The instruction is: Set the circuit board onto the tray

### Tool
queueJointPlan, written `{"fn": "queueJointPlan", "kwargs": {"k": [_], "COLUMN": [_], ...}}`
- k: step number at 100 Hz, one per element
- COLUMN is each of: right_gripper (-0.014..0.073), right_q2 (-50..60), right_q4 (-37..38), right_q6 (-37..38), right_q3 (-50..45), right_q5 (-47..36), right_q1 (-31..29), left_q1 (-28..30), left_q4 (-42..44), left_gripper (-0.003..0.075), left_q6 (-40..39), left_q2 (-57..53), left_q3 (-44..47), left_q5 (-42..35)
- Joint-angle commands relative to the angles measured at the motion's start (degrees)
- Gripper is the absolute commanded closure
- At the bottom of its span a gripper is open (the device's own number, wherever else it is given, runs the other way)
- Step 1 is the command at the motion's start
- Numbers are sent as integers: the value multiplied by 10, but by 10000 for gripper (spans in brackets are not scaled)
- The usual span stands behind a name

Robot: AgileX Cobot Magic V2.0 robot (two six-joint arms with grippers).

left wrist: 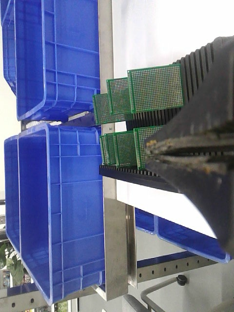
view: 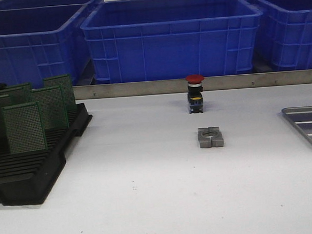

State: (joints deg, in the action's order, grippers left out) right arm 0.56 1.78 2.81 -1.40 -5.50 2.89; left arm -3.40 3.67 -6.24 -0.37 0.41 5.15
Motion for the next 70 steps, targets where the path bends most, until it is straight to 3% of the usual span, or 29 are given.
{"fn": "queueJointPlan", "kwargs": {"k": [1, 29, 50, 70], "right_gripper": [660, 660, 660, 660], "right_q2": [12, 12, 12, 12], "right_q4": [0, 0, 0, 0], "right_q6": [1, 1, 1, 1], "right_q3": [7, 7, 7, 7], "right_q5": [-46, -46, -46, -46], "right_q1": [-2, -2, -2, -2], "left_q1": [1, 1, 1, 1], "left_q4": [0, -1, -48, -68], "left_gripper": [738, 738, 738, 738], "left_q6": [-3, -3, -3, -3], "left_q2": [-20, -20, 12, 110], "left_q3": [-1, -25, -126, -266], "left_q5": [-44, -35, 57, 200]}}
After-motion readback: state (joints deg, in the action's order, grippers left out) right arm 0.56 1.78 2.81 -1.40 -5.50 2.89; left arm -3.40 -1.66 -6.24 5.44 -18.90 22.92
